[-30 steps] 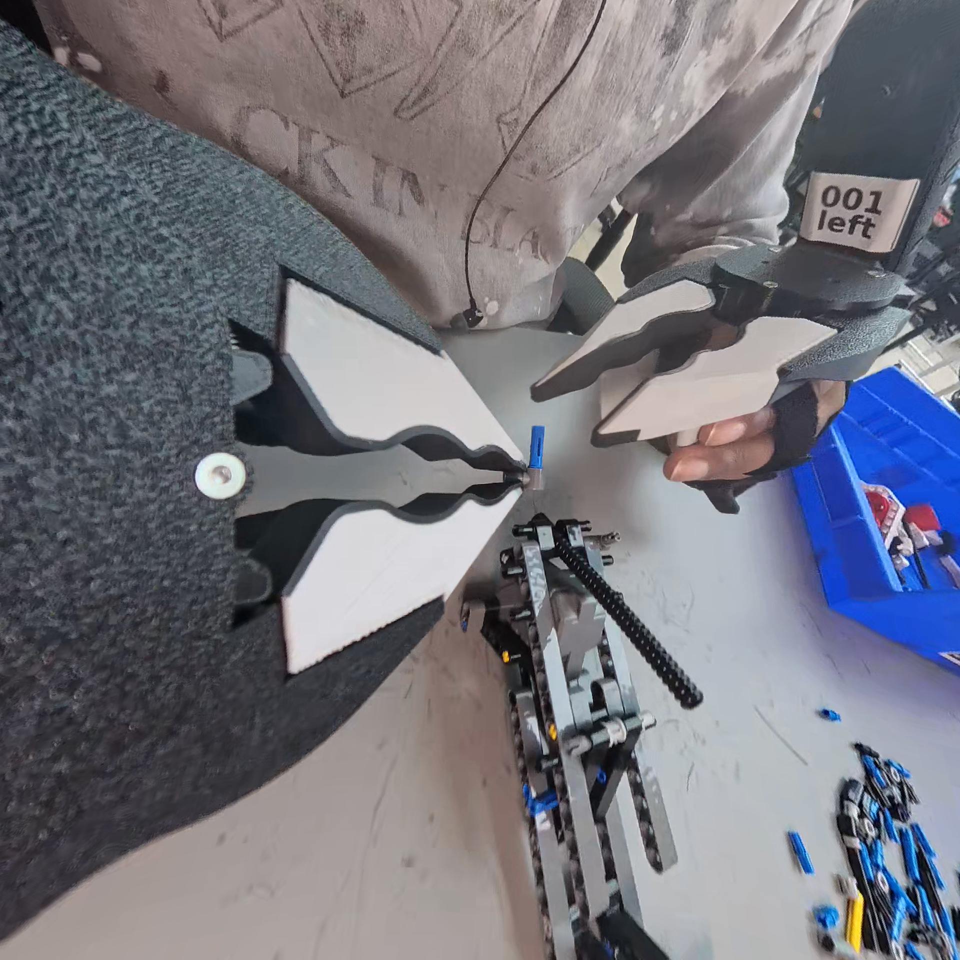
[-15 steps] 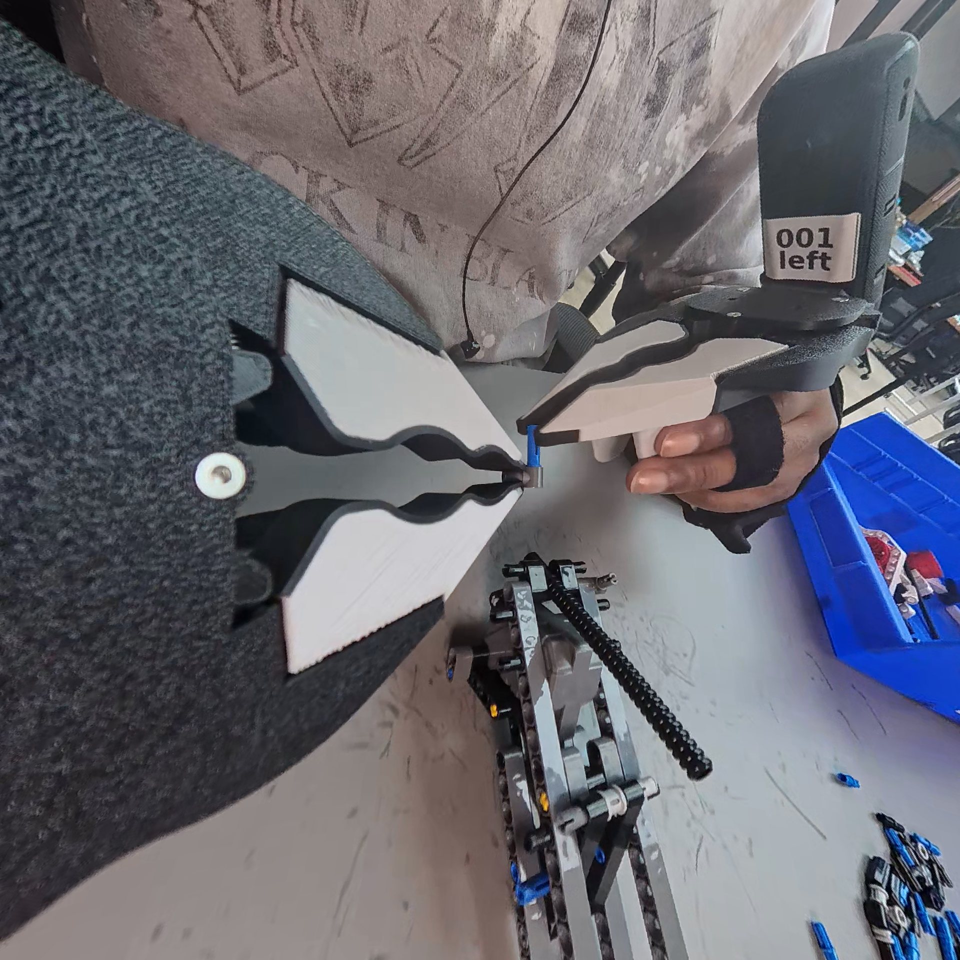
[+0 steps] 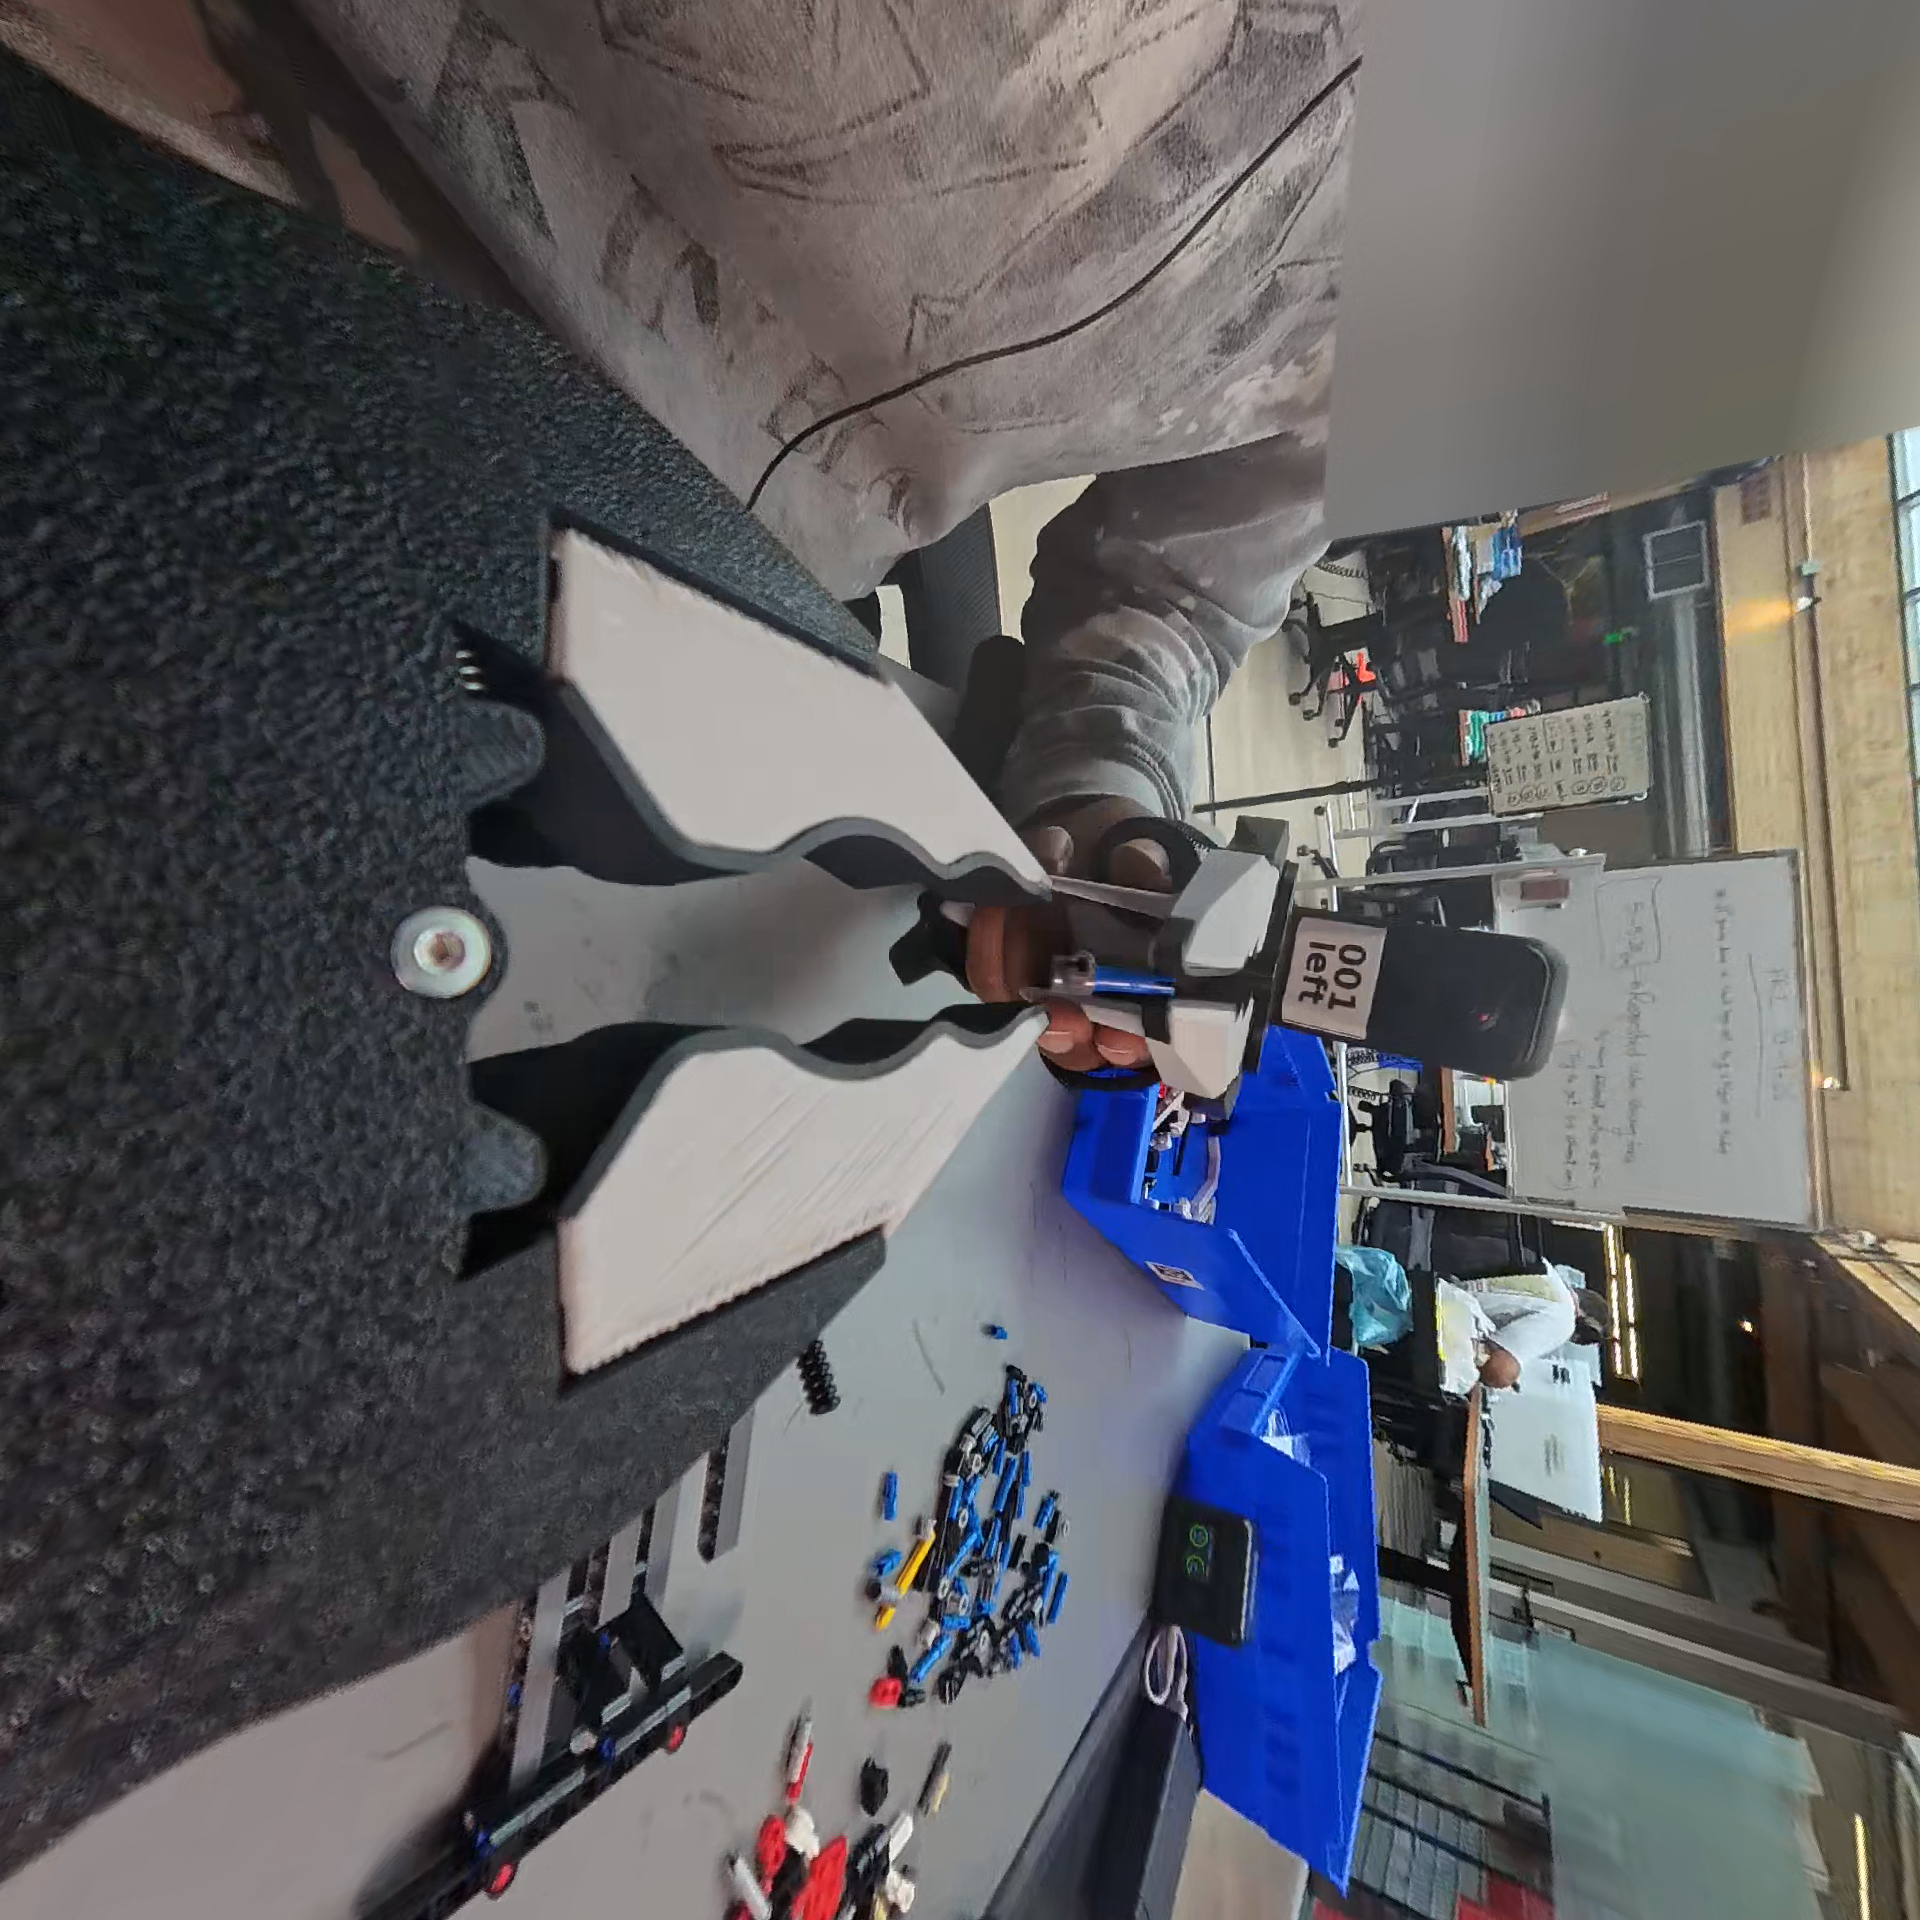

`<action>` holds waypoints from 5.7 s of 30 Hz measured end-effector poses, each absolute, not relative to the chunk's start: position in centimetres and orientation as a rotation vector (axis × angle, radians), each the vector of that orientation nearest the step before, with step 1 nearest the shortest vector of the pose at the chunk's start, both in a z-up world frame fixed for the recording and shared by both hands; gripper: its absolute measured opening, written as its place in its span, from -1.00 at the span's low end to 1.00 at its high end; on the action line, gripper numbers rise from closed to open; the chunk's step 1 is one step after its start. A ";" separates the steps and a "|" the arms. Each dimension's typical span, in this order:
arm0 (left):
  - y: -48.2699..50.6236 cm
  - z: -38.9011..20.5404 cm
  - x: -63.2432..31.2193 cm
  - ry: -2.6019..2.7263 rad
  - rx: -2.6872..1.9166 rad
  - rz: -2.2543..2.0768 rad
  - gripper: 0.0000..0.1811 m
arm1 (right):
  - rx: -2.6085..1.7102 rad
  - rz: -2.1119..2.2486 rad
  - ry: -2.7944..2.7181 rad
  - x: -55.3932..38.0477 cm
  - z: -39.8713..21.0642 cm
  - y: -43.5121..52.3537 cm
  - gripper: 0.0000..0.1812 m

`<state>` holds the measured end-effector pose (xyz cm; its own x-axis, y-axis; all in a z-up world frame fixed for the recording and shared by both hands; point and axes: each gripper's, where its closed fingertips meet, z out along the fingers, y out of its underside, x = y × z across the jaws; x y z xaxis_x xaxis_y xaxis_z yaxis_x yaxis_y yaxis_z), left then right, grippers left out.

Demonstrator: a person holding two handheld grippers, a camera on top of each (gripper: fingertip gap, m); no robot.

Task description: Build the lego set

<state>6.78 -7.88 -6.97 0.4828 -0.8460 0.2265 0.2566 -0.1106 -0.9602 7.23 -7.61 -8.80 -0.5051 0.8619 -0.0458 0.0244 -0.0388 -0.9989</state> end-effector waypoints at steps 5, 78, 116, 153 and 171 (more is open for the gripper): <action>-7.4 -6.4 6.2 0.446 -1.348 -1.153 -0.95 | -0.963 1.615 -1.511 6.6 -8.3 -7.6 -0.80; -5.0 -16.6 4.3 0.774 -1.871 -0.650 -0.44 | -1.208 1.245 -1.703 8.9 -14.6 -1.6 -0.93; -1.1 -19.3 5.0 0.655 -2.053 -0.588 -0.27 | -1.327 1.164 -1.810 8.2 -18.6 -1.8 -0.93; -1.1 -19.5 4.5 0.625 -2.059 -0.611 -0.37 | -1.433 1.123 -1.724 7.6 -18.7 -1.4 -0.93; -2.1 -19.7 2.3 0.683 -2.092 -0.648 -0.36 | -1.624 1.231 -1.352 4.8 -17.0 -2.5 -0.93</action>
<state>2.31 -2.08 -19.72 0.7203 -0.6627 0.2049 -0.2394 -0.5148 -0.8232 4.77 -2.48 -16.95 0.0117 0.9716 -0.2365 0.3265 -0.2273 -0.9175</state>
